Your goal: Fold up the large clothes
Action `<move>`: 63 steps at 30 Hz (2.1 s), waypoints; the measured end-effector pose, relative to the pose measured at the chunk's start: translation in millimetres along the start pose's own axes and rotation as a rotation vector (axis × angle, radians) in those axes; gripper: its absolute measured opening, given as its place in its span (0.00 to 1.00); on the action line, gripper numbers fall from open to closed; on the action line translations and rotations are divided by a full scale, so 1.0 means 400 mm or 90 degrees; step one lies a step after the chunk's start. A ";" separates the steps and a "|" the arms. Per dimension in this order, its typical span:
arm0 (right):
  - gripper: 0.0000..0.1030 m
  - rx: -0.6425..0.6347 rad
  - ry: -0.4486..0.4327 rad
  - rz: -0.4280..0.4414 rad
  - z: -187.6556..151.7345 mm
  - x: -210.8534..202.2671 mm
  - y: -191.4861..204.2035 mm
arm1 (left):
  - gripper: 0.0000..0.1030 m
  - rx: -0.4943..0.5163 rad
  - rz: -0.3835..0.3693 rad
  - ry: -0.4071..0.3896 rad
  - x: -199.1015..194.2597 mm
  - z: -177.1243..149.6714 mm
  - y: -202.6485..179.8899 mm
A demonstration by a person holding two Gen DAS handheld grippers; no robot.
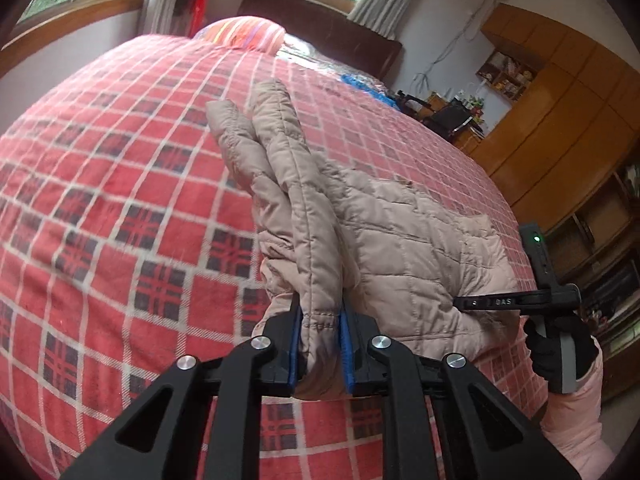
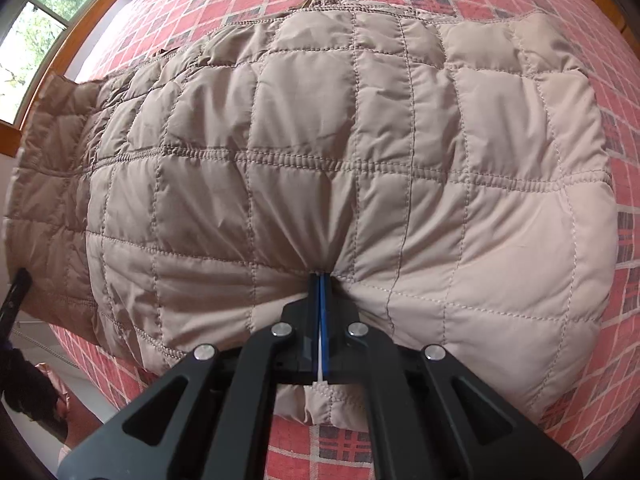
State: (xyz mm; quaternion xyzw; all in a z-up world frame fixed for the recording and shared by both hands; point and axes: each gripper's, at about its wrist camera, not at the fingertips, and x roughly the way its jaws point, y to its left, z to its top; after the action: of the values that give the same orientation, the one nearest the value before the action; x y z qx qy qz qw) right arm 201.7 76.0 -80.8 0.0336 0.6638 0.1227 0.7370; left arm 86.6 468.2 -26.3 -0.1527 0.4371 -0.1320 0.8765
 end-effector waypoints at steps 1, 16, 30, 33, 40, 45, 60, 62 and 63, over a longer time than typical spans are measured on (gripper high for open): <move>0.00 0.002 0.000 0.002 0.000 -0.001 -0.002 | 0.15 0.022 0.001 0.002 0.003 0.005 -0.030; 0.00 0.014 0.004 0.030 -0.015 -0.027 -0.050 | 0.15 0.226 -0.040 0.096 0.176 -0.030 -0.262; 0.00 0.024 0.000 0.025 -0.011 -0.028 -0.044 | 0.17 0.200 -0.034 0.121 0.306 -0.059 -0.268; 0.00 0.024 0.000 0.027 -0.004 -0.028 -0.049 | 0.34 0.167 -0.106 0.145 0.286 -0.034 -0.242; 0.00 0.022 0.003 0.035 0.010 -0.025 -0.091 | 0.45 0.051 -0.277 0.165 0.187 0.041 -0.138; 0.00 0.016 0.003 0.033 0.021 -0.029 -0.107 | 0.46 0.024 -0.212 0.060 0.080 0.093 -0.033; 0.43 -0.056 -0.064 0.111 0.062 -0.202 0.069 | 0.45 0.048 -0.013 0.103 0.195 0.060 0.043; 0.44 -0.059 -0.051 0.121 0.076 -0.188 0.086 | 0.44 0.054 -0.009 0.108 0.209 0.058 0.013; 0.44 -0.062 -0.042 0.121 0.084 -0.177 0.098 | 0.44 0.056 -0.006 0.109 0.215 0.059 0.005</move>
State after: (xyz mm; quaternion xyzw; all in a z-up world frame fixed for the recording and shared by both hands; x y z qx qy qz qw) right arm 223.3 101.8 0.1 0.0650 0.6262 0.2229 0.7443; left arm 156.2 442.2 -75.9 -0.1047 0.5035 -0.1680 0.8410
